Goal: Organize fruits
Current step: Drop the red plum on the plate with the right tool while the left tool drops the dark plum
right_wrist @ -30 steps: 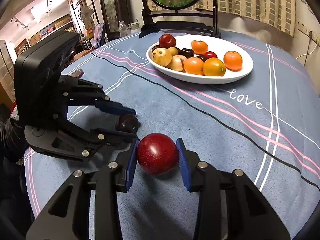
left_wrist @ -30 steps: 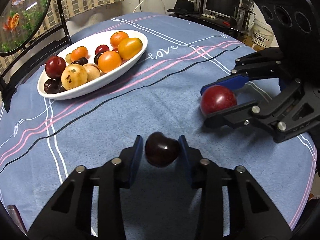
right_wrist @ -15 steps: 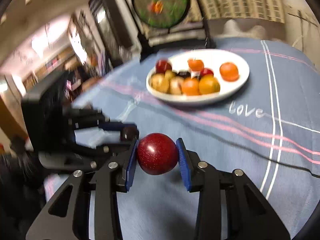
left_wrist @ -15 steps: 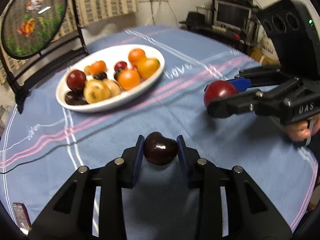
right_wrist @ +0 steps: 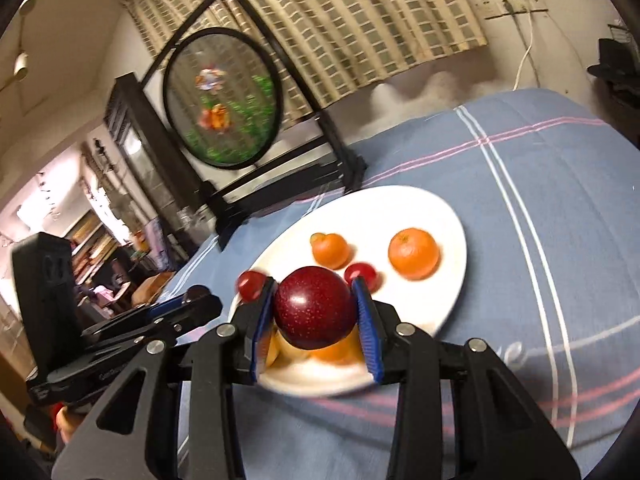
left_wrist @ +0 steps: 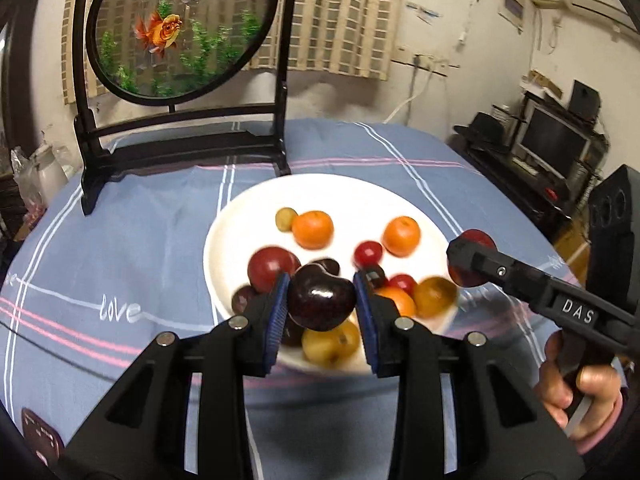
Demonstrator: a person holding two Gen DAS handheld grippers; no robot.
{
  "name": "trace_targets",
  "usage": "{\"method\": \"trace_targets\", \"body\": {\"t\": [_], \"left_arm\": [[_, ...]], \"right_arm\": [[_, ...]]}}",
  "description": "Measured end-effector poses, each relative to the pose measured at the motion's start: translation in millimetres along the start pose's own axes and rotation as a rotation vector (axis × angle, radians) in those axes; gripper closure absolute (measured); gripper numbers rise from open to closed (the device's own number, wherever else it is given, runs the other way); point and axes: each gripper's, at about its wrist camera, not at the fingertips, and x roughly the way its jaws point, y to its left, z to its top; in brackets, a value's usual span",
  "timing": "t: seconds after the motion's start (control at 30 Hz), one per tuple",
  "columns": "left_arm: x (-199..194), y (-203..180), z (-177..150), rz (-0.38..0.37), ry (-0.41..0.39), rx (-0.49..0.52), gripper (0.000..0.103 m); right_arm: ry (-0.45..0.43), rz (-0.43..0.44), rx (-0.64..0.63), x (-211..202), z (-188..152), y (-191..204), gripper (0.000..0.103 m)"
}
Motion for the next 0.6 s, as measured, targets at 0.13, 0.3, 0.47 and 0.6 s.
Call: {"method": "trace_targets", "body": {"t": [0.13,0.3,0.47,0.6], "left_arm": [[15,1,11,0.028,-0.002,-0.001,0.070],[25,1,18,0.070,-0.009,0.010,0.062],[9,3,21,0.152,-0.080,0.015,0.021],[-21,1,16,0.180,-0.120,0.024,0.008]], "right_arm": [[-0.001,-0.048,-0.019,15,6,-1,0.064],[0.040,-0.084,-0.071,29,9,-2,0.064],[0.048,-0.128,-0.180,19,6,14,0.038],[-0.036,-0.178,-0.301,-15,-1,32,0.008]]}}
